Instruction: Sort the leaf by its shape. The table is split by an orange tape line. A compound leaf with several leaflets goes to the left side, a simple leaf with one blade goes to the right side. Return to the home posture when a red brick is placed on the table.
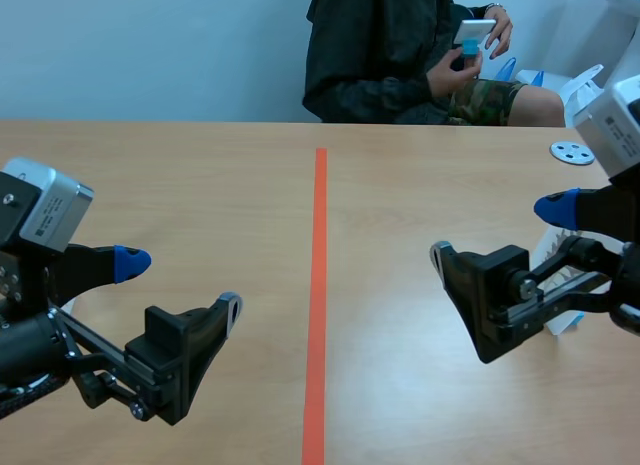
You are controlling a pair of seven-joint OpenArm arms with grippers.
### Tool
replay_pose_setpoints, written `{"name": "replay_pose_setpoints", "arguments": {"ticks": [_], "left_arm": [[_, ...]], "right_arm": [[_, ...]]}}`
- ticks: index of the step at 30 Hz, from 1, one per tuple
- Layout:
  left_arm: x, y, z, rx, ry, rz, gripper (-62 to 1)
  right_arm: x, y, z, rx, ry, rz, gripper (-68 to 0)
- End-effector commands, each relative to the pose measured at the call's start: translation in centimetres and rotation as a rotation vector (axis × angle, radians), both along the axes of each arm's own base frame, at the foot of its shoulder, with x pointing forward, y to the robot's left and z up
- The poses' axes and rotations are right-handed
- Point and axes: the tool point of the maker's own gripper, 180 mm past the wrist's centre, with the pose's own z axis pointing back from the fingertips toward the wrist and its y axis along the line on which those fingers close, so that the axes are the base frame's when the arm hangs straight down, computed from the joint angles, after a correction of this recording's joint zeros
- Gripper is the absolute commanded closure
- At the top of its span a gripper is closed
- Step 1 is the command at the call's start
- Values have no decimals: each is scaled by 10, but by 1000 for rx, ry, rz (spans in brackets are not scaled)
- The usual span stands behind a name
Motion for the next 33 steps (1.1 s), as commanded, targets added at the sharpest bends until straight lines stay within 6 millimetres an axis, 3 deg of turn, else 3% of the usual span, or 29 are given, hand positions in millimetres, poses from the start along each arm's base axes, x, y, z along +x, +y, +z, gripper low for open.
{"name": "replay_pose_setpoints", "arguments": {"ticks": [1, 33], "left_arm": [[1, -4, 7, -26, -15, 0, -623], [3, -8, 11, -33, -32, -19, -623]], "right_arm": [[3, -1, 7, 18, -22, -3, -679], [3, -1, 6, 14, -22, -3, -679]]}}
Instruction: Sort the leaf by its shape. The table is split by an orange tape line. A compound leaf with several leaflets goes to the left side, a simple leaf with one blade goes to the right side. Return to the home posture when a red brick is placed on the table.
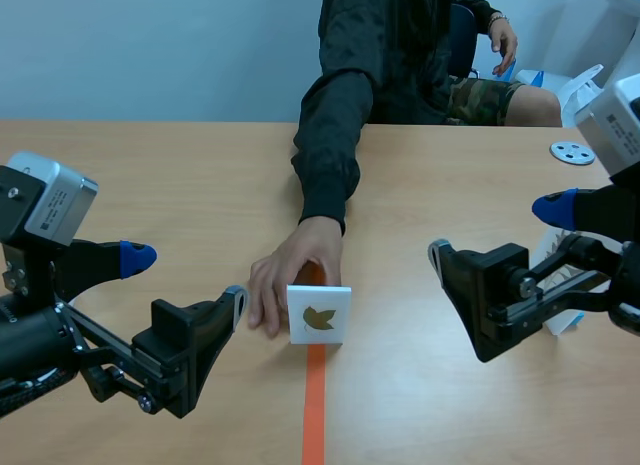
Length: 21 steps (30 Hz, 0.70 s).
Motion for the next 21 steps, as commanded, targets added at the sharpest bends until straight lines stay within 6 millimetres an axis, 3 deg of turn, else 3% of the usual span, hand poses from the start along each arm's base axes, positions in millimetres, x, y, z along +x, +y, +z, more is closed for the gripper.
{"name": "replay_pose_setpoints", "arguments": {"ticks": [1, 21], "left_arm": [[-1, -6, 8, -24, -21, -23, -623], [-2, -5, 4, 4, -20, -33, -623]], "right_arm": [[3, -2, 6, 1, -23, -3, -679], [3, -2, 5, -7, -23, -2, -679]]}}
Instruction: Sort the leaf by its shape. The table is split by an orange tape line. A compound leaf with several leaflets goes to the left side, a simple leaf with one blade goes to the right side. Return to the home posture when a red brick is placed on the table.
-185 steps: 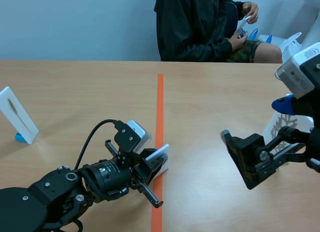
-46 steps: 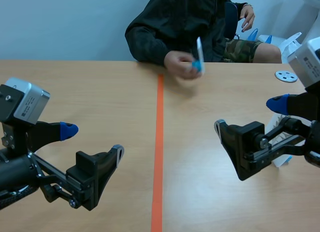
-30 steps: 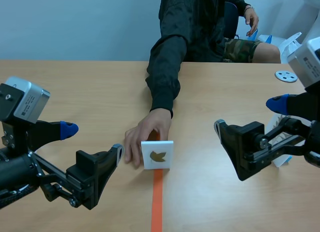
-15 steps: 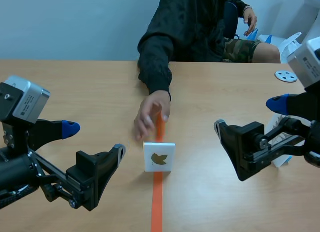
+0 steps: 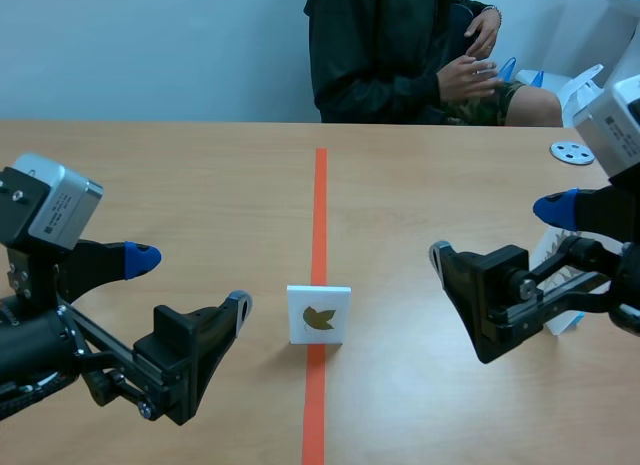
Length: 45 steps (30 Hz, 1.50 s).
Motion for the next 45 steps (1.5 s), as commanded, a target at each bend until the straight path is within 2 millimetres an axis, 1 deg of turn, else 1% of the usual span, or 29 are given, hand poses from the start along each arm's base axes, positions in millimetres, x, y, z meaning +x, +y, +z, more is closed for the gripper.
{"name": "replay_pose_setpoints", "arguments": {"ticks": [1, 4, 7, 14, 20, 25, 32, 37, 41, 45], "left_arm": [[-1, -3, 3, 3, -17, -21, -623], [-5, -7, -5, 23, -6, -65, -623], [-7, -13, -18, 39, 2, -103, -623], [0, -30, -52, 73, 1, -175, -623], [10, -46, -69, 93, -31, -244, -623], [21, -51, -83, 108, -51, -273, -623], [37, -61, -98, 86, -46, -286, -623], [43, -74, -106, 83, -42, -325, -623], [45, -87, -104, 70, -61, -359, -623], [50, -95, -104, 75, -68, -372, -623]], "right_arm": [[3, -2, 6, 4, -22, -3, -679], [3, -2, 6, 5, -23, -3, -679], [3, -2, 6, 4, -23, -3, -679], [3, -2, 6, 4, -23, -3, -679], [3, -2, 6, 4, -23, -3, -679], [3, -3, 5, -16, -24, -2, -679], [3, -3, 5, -18, -25, -2, -679], [3, -3, 5, -18, -25, -2, -679], [3, -3, 5, -18, -25, -2, -679], [3, -3, 5, -19, -25, -2, -679]]}}
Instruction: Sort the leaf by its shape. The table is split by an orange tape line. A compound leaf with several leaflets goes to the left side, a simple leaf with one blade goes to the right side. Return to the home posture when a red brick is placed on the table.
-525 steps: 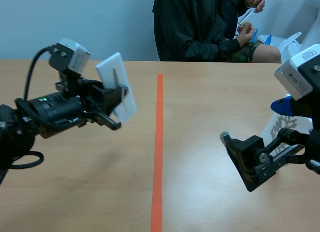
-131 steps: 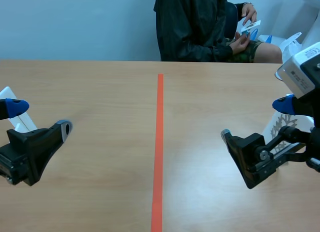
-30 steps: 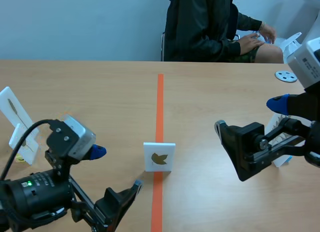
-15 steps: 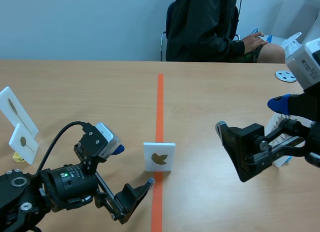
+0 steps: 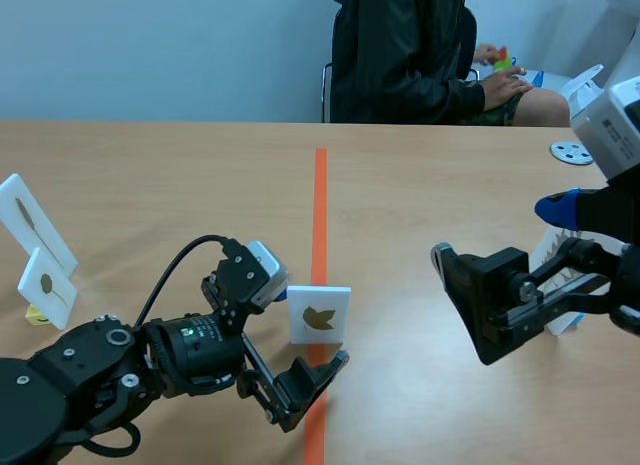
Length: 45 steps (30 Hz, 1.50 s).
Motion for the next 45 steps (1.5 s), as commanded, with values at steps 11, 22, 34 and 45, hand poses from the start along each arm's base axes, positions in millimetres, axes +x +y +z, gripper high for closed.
{"name": "replay_pose_setpoints", "arguments": {"ticks": [11, 22, 34, 45], "left_arm": [[7, -11, 10, -38, -30, 2, -460], [9, -9, 10, -34, -37, 15, -98], [1, -1, 55, -112, -32, 94, -32], [-13, 90, 113, -258, -43, 421, -32]], "right_arm": [[3, -2, 6, -3, -24, -3, -679], [3, -2, 6, -3, -24, -3, -679], [3, -2, 5, -3, -24, -3, -679], [3, -2, 5, -3, -23, -3, -679]]}}
